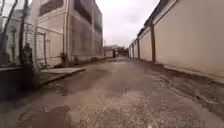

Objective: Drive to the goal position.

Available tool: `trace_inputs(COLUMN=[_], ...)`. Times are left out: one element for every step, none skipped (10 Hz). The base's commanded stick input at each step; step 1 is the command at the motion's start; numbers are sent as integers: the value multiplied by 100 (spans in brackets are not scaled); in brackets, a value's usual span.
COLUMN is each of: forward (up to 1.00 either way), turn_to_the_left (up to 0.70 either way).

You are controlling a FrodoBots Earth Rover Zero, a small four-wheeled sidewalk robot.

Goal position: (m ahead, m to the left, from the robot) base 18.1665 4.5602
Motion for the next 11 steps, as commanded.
trace_inputs(forward=[85,85,85,85,85,85,85,85,85,85,85], turn_to_the_left=[0,0,0,0,0,0,0,0,0,0,0])
